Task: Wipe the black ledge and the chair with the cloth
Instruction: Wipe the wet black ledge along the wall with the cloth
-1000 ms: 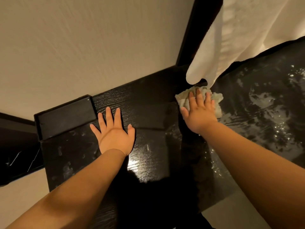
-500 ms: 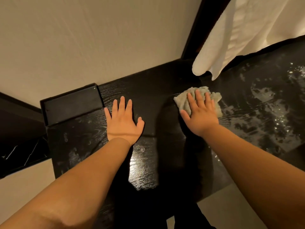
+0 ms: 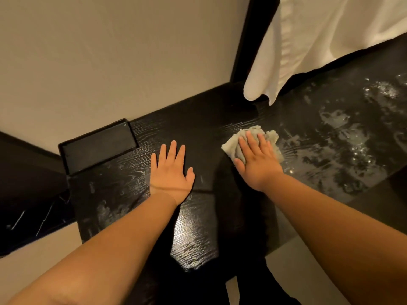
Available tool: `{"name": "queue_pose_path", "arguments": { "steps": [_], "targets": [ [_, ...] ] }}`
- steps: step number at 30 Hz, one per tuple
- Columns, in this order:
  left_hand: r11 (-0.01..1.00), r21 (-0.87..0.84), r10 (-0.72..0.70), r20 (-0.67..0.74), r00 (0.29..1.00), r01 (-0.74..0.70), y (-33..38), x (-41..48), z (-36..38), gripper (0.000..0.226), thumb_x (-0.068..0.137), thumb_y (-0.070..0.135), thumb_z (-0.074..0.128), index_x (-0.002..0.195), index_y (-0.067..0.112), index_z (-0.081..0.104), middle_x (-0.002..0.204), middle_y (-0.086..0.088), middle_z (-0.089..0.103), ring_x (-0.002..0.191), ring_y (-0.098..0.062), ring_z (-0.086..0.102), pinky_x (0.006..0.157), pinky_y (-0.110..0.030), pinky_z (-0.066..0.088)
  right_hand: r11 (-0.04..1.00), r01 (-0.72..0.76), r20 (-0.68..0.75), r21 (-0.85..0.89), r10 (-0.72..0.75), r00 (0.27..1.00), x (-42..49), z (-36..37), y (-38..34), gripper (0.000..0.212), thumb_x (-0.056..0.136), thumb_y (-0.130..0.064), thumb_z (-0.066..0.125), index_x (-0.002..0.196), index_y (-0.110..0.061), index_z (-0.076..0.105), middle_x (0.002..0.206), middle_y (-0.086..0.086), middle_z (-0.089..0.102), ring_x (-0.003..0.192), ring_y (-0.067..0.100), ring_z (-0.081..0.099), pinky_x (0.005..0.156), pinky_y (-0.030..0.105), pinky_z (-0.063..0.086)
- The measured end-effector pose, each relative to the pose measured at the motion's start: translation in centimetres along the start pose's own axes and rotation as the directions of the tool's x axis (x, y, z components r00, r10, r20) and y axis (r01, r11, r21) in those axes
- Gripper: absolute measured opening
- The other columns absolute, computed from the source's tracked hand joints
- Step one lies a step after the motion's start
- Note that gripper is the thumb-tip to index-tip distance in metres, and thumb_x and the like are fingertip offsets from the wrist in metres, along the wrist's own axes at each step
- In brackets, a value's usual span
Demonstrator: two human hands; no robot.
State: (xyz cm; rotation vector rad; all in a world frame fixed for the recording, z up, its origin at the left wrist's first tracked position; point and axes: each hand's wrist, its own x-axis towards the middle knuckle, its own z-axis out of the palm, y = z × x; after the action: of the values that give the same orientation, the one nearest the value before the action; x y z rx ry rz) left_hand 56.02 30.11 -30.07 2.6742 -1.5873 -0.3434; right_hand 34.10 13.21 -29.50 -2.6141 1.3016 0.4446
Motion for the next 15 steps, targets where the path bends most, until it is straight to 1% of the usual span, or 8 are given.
{"name": "queue_pose_path", "arguments": {
  "steps": [2, 3, 5, 7, 8, 10, 13, 15],
  "targets": [
    [0.999, -0.004, -0.046, 0.028, 0.999, 0.046, 1.0, -1.3, 0.3, 0.074, 0.102, 0.055, 0.026, 0.168, 0.027, 0.009, 0.176, -0.004, -0.001, 0.161, -0.032, -0.003, 0.13, -0.053, 0.001, 0.999, -0.019, 0.007, 0.048, 0.018, 1.0, -1.2, 0.4, -1.9, 0.077, 0.099, -0.062, 0.01, 0.163, -0.022, -0.007, 0.17, 0.005, -0.018, 0.153, 0.035, -0.026, 0.125, 0.053, -0.01],
    [0.999, 0.008, -0.054, 0.047, 0.997, 0.054, 1.3, -1.8, 0.4, 0.074, 0.101, 0.056, 0.024, 0.168, 0.027, 0.005, 0.176, -0.004, -0.004, 0.161, -0.032, -0.005, 0.129, -0.053, 0.0, 0.998, 0.017, -0.003, 0.059, -0.017, 1.0, -2.2, 0.8, -3.1, 0.077, 0.101, -0.061, 0.015, 0.164, -0.022, -0.005, 0.17, 0.006, -0.018, 0.152, 0.035, -0.027, 0.125, 0.053, -0.01],
    [0.999, 0.035, -0.043, 0.065, 0.997, 0.041, 1.3, -2.4, 0.6, 0.077, 0.099, 0.058, 0.018, 0.168, 0.026, 0.004, 0.175, -0.007, -0.005, 0.161, -0.034, -0.006, 0.129, -0.054, 0.0, 0.986, 0.162, -0.047, 0.042, -0.16, 0.986, -4.4, 1.8, -4.8, 0.077, 0.1, -0.06, 0.021, 0.165, -0.021, 0.005, 0.171, 0.007, -0.009, 0.154, 0.035, -0.023, 0.126, 0.054, -0.007],
    [0.999, 0.048, -0.023, 0.054, 0.998, 0.021, 1.0, -2.6, 0.7, 0.08, 0.097, 0.059, 0.018, 0.168, 0.024, 0.008, 0.175, -0.009, -0.002, 0.16, -0.036, -0.003, 0.129, -0.055, 0.002, 0.953, 0.302, -0.07, 0.0, -0.301, 0.951, -5.2, 2.6, -4.2, 0.076, 0.1, -0.062, 0.027, 0.163, -0.023, 0.016, 0.172, 0.005, 0.004, 0.157, 0.035, -0.012, 0.127, 0.055, 0.003],
    [0.999, 0.049, -0.019, 0.048, 0.999, 0.017, 0.9, -2.6, 0.8, 0.08, 0.097, 0.059, 0.019, 0.168, 0.024, 0.009, 0.175, -0.009, -0.001, 0.16, -0.036, -0.002, 0.129, -0.056, 0.002, 0.942, 0.335, -0.077, -0.011, -0.334, 0.939, -4.8, 2.7, -3.2, 0.075, 0.099, -0.064, 0.029, 0.162, -0.024, 0.021, 0.171, 0.004, 0.01, 0.157, 0.035, -0.007, 0.126, 0.055, 0.008],
    [0.999, 0.049, -0.025, 0.049, 0.998, 0.023, 1.0, -2.6, 0.8, 0.081, 0.096, 0.059, 0.02, 0.168, 0.024, 0.007, 0.175, -0.008, -0.002, 0.16, -0.036, -0.004, 0.129, -0.056, 0.001, 0.964, 0.266, -0.095, -0.012, -0.266, 0.959, -3.5, 2.5, -1.1, 0.078, 0.097, -0.069, 0.027, 0.162, -0.026, 0.025, 0.171, 0.003, 0.013, 0.157, 0.035, -0.004, 0.125, 0.056, 0.011],
    [0.999, 0.039, -0.031, 0.047, 0.998, 0.029, 1.3, -2.5, 0.9, 0.081, 0.096, 0.059, 0.021, 0.168, 0.025, 0.007, 0.175, -0.007, -0.004, 0.16, -0.036, -0.006, 0.129, -0.056, 0.0, 0.999, 0.045, -0.07, 0.001, -0.045, 0.997, -1.6, 1.6, 0.9, 0.081, 0.094, -0.072, 0.013, 0.164, -0.03, 0.007, 0.172, 0.0, -0.003, 0.157, 0.032, -0.014, 0.127, 0.052, -0.002],
    [0.999, 0.037, -0.025, 0.047, 0.999, 0.023, 1.2, -2.4, 0.8, 0.081, 0.096, 0.059, 0.022, 0.168, 0.025, 0.007, 0.175, -0.007, -0.003, 0.16, -0.036, -0.006, 0.129, -0.056, 0.0, 0.997, -0.05, -0.087, 0.057, 0.055, 0.995, -1.4, 1.4, 0.1, 0.079, 0.095, -0.068, 0.012, 0.164, -0.03, 0.0, 0.172, -0.001, -0.008, 0.156, 0.032, -0.018, 0.126, 0.05, -0.008]
  ]
}}
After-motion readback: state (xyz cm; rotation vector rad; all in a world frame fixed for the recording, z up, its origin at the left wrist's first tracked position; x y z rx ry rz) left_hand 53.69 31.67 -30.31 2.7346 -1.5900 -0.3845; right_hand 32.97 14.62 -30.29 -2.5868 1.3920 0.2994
